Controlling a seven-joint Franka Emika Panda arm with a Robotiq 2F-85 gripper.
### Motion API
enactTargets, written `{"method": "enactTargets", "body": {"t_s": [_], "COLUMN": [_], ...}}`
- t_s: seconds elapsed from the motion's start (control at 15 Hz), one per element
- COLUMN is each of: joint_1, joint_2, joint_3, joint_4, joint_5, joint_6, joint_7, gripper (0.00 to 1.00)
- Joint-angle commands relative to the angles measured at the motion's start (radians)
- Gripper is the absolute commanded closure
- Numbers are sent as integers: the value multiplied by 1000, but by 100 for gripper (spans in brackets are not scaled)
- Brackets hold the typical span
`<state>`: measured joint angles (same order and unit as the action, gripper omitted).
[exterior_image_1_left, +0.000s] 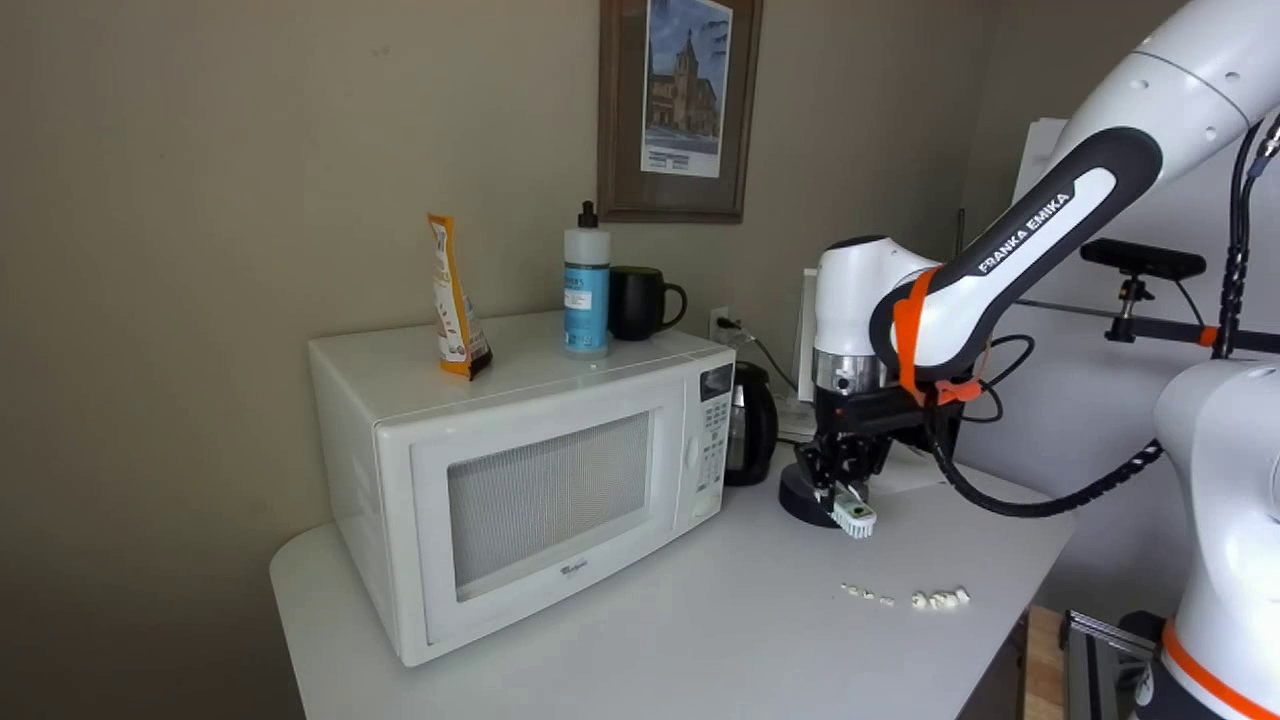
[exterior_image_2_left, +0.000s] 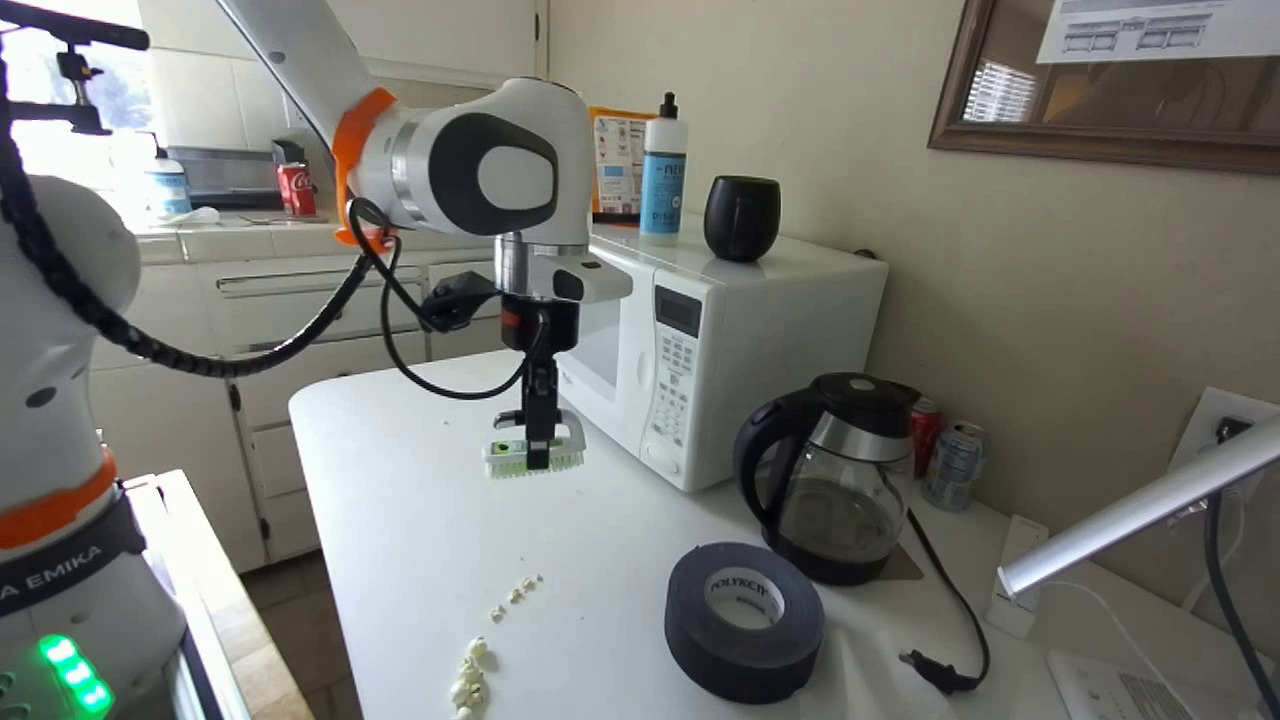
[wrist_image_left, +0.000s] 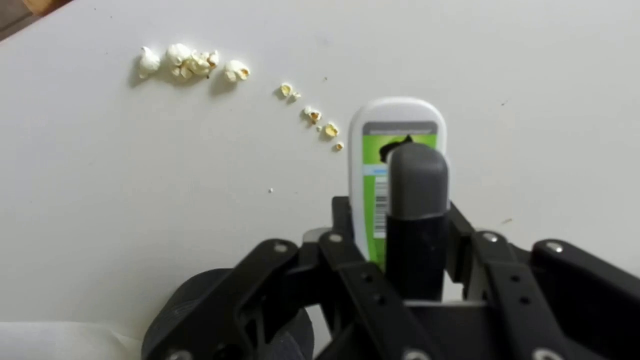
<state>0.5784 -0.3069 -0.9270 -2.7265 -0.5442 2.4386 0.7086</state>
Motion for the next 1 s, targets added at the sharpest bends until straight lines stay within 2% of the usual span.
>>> {"method": "enactTargets", "body": {"t_s": [0.0, 0.07, 0.13, 0.27, 0.33, 0.47, 0.67, 0.93], "joint_1": [-78, -245, -88, -201, -220, -238, -269, -314], "joint_2": [101, 177, 92, 143, 160, 150, 161, 212], "joint_3": [58, 239, 79, 190, 213, 197, 162, 76], "joint_4": [-36, -59, -22, -47, -49, -42, -25, -20], "joint_5": [-47, 26, -8, 1, 3, 41, 28, 46], "joint_6": [39, 65, 14, 35, 41, 80, 63, 74], "joint_7": [198, 198, 137, 172, 179, 266, 360, 425], "gripper": [82, 82, 57, 57, 82, 82, 82, 82]}}
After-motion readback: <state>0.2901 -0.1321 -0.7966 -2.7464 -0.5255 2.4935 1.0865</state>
